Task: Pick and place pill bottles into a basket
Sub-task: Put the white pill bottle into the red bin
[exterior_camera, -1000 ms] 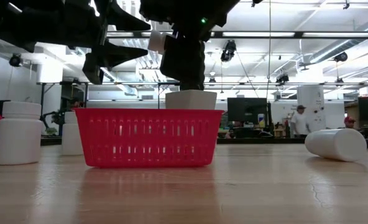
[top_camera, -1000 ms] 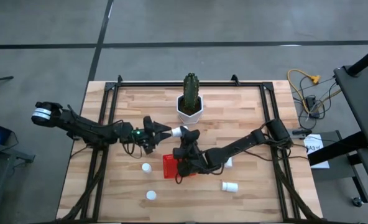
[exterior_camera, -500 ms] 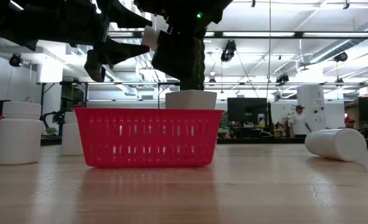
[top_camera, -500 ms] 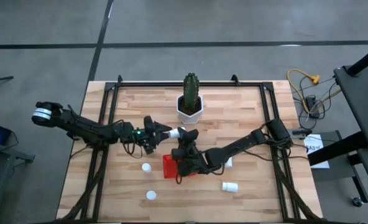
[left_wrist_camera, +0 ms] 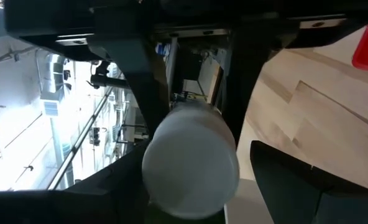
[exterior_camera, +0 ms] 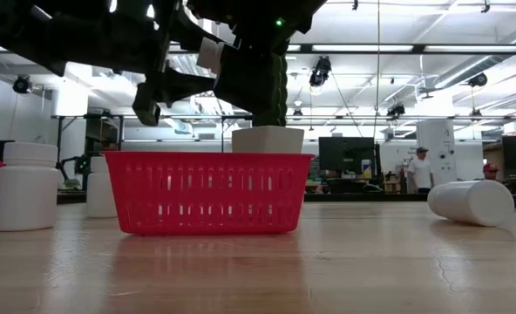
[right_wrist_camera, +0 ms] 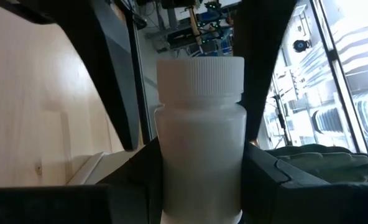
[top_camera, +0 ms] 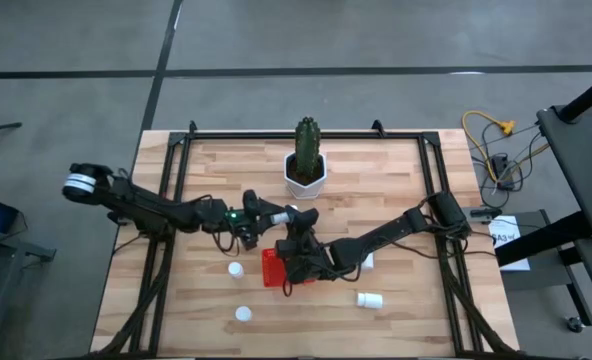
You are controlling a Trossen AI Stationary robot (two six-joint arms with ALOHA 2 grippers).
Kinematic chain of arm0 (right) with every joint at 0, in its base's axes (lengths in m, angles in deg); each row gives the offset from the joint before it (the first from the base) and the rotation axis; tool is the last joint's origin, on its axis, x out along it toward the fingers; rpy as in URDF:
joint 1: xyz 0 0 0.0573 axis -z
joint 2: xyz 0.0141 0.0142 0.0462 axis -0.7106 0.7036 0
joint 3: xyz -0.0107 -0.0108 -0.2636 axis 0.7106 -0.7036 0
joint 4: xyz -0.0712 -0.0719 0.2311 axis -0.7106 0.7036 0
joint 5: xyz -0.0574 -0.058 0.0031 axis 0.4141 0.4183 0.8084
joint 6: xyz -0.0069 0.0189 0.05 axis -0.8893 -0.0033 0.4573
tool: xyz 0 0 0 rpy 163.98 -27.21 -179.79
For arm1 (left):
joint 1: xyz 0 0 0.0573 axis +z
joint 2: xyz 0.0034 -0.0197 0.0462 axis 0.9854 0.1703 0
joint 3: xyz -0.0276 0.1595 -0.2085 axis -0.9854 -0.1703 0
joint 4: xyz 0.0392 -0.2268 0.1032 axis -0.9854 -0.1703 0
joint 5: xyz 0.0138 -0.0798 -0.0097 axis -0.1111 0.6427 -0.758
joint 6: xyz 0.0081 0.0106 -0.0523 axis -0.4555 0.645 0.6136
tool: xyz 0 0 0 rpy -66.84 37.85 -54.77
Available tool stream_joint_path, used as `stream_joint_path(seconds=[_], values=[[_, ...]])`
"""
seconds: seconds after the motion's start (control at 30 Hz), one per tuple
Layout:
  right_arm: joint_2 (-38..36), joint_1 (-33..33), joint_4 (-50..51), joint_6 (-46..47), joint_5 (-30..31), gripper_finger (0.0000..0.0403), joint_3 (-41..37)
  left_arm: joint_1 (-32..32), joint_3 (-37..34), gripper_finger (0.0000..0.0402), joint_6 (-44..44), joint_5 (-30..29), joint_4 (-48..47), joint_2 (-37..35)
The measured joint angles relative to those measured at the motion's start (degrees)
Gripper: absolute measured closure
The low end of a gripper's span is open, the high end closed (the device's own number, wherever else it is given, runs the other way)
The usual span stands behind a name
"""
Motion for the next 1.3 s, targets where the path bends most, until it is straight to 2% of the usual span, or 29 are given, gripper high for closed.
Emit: stream_joint_path(seconds=[0.4,0.5,0.63,1.3], values=[[0.0,0.04,-0.21,-0.49,0.12,0.0269,0.0,0.0,0.18,0.0164,1.31,-0.66,-0.03,-0.69],[0.0,0.04,-0.19,-0.49,0.0,0.0269,0.0,-0.07,0.18,0.0193,1.38,-0.7,-0.01,-0.76],[0.02,0.0,0.35,-1.07,0.07,0.0273,-0.07,-0.29,0.14,0.025,1.52,-0.89,-0.17,-0.8],[0.04,-0.04,-0.02,-0.62,0.05,0.0269,-0.07,-1.18,0.12,0.0252,1.58,-1.18,-0.03,-0.96]])
